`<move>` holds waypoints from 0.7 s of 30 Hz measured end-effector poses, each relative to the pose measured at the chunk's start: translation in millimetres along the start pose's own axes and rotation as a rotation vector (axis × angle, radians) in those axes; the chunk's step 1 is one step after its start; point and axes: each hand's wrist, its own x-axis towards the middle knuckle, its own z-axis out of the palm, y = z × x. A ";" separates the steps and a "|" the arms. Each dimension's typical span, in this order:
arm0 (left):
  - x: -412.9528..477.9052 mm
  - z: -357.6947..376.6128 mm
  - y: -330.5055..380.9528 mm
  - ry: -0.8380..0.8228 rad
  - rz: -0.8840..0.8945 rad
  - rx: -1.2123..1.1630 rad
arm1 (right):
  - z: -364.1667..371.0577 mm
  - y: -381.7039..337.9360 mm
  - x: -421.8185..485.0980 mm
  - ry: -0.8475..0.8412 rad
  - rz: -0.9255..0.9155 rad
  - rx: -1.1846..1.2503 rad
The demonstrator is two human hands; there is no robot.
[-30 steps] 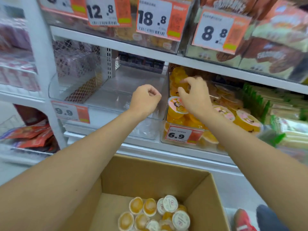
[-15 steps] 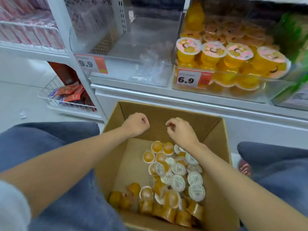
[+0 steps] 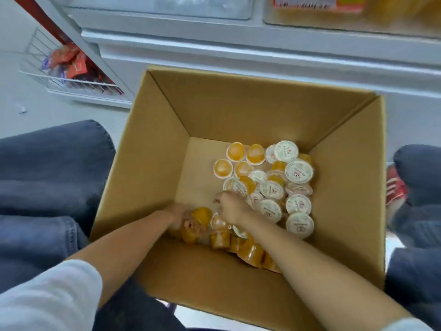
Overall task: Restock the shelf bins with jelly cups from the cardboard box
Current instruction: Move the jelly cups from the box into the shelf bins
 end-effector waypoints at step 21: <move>20.7 -14.2 -8.9 0.327 0.104 -0.386 | 33.5 -22.7 27.8 0.096 0.088 0.212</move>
